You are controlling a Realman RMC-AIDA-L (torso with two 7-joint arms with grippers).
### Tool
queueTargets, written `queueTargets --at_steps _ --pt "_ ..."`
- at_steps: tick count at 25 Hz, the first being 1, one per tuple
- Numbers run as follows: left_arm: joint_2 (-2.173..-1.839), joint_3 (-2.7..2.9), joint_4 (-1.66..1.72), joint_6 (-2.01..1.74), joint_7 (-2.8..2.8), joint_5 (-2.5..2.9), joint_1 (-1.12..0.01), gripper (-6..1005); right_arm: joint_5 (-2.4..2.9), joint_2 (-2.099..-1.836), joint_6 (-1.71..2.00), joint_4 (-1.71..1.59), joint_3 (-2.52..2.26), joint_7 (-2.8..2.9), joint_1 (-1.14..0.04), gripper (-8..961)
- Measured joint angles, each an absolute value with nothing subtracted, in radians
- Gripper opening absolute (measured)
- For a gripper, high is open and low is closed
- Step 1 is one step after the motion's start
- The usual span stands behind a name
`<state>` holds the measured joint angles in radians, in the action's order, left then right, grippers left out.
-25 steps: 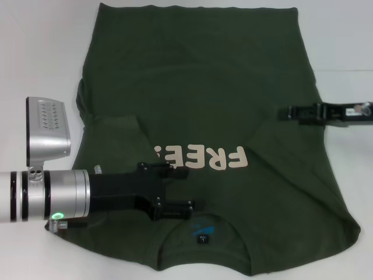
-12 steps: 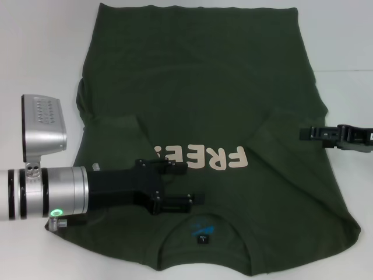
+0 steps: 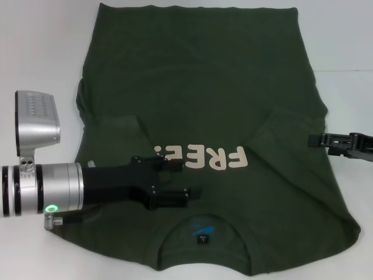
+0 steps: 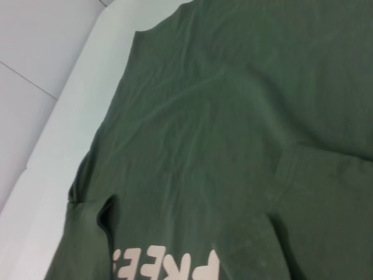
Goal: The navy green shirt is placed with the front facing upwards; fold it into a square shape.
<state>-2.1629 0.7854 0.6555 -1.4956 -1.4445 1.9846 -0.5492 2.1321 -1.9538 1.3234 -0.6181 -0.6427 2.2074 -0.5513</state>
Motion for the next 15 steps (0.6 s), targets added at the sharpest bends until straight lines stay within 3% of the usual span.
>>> queueTargets --at_steps 11,15 --pt "-2.163 0.759 0.794 -1.501 -1.62 1.993 -0.435 840 2.041 -1.991 1.425 -0.591 -0.539 1.966 -0.528 932" --pt "-2.163 0.716 0.832 -1.511 -1.645 1.999 -0.393 839 2.017 -1.993 1.44 -0.559 -0.54 1.903 -0.529 932"
